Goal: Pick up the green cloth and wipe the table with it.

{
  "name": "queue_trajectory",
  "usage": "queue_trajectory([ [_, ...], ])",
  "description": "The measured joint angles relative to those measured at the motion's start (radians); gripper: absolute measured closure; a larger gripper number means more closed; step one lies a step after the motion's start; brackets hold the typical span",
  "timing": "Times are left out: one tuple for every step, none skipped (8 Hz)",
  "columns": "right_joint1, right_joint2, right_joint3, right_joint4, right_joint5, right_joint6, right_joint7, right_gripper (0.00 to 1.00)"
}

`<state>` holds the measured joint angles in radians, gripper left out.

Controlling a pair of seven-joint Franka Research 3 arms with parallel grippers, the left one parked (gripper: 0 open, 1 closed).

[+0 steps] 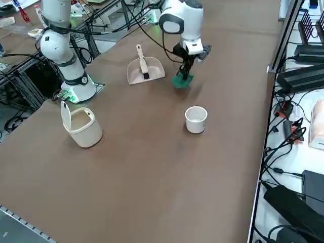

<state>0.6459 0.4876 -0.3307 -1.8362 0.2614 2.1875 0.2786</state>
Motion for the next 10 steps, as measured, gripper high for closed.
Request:
queue_trajectory([
  [0.019,0.000,0.000,0.008,0.002,-0.011,0.000,0.93],
  [0.042,0.005,0.001,0.008,0.016,-0.013,0.007,0.93],
  [0.064,0.014,0.001,0.008,0.042,-0.012,0.011,0.93],
  [0.085,0.026,0.002,0.009,0.069,-0.008,0.013,0.93],
  [0.102,0.041,0.002,0.014,0.094,0.000,0.023,0.93],
  [0.109,0.059,0.002,0.031,0.115,0.006,0.040,0.93],
  [0.110,0.079,0.002,0.056,0.127,0.006,0.059,0.91],
  [0.110,0.095,0.002,0.069,0.128,0.005,0.068,0.86],
  [0.110,0.104,0.001,0.073,0.128,0.004,0.069,0.83],
  [0.109,0.107,-0.003,0.073,0.128,0.003,0.069,0.64],
])
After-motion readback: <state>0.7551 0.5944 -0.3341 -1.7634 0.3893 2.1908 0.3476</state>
